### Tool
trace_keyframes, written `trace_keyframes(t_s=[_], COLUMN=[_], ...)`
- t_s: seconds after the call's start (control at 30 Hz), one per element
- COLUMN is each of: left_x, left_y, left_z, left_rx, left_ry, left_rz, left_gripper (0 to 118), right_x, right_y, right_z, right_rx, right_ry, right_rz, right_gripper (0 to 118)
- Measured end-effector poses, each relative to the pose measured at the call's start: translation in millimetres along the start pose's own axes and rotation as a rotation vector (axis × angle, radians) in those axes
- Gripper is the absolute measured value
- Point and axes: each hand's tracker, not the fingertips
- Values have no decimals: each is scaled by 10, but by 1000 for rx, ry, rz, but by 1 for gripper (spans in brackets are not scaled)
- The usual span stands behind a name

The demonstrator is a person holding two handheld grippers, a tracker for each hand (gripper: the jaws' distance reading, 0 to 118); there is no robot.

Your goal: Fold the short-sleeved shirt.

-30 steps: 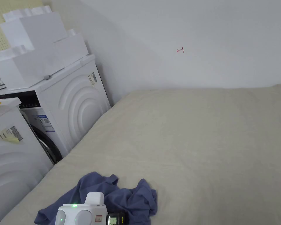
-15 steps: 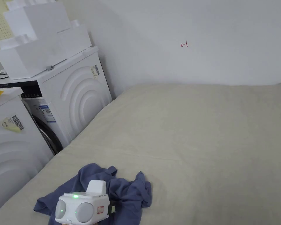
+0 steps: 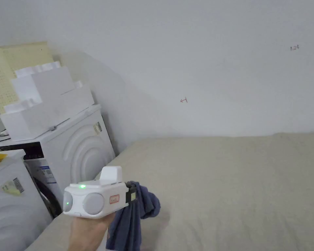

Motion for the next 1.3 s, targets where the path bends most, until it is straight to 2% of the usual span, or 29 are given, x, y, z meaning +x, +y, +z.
trace_keyframes(t_s=[0.07,0.23,0.27,0.37,0.5,0.63,0.67,0.7,0.73,0.8,0.87,0.9,1.03,1.2,1.3], left_x=[462,2055,2449,3502,4700,5348,5404,5447,5427,5401,5142,4964,3935,2617,2125], left_y=[215,137,-2,-554,-1406,-2046,-2161,-2267,-2335,-2395,-2301,-2195,-1727,-1319,-1266], left_z=[-98,-604,-695,-837,-688,-361,-312,-283,-280,-256,-236,-184,30,441,759], left_rx=[8,-60,-93,-162,-240,-334,-340,-350,-380,-323,-339,-325,-177,-47,23], left_ry=[-47,-317,-382,-537,-767,-917,-920,-910,-923,-950,-928,-898,-766,-516,-375], left_rz=[-131,-297,-359,-434,-415,-459,-459,-458,-482,-394,-331,-328,-207,-76,-24], left_gripper=[2,2,2,2,3,5,12,29,29,44,71,79,82,82,81], right_x=[143,550,634,870,1187,1373,1400,1427,1442,1441,1406,1372,1180,846,628], right_y=[-18,-124,-147,-213,-288,-310,-311,-301,-293,-267,-212,-174,49,327,431], right_z=[138,483,555,735,941,1087,1106,1119,1119,1100,1049,1005,788,523,397], right_rx=[26,50,53,65,60,65,68,69,67,64,61,60,68,122,130], right_ry=[-33,-143,-175,-254,-353,-418,-423,-431,-438,-440,-424,-420,-364,-264,-220], right_rz=[-28,-117,-125,-160,-210,-221,-222,-224,-225,-208,-146,-106,18,74,104], right_gripper=[0,0,0,0,0,0,0,0,0,0,0,0,0,0,0])
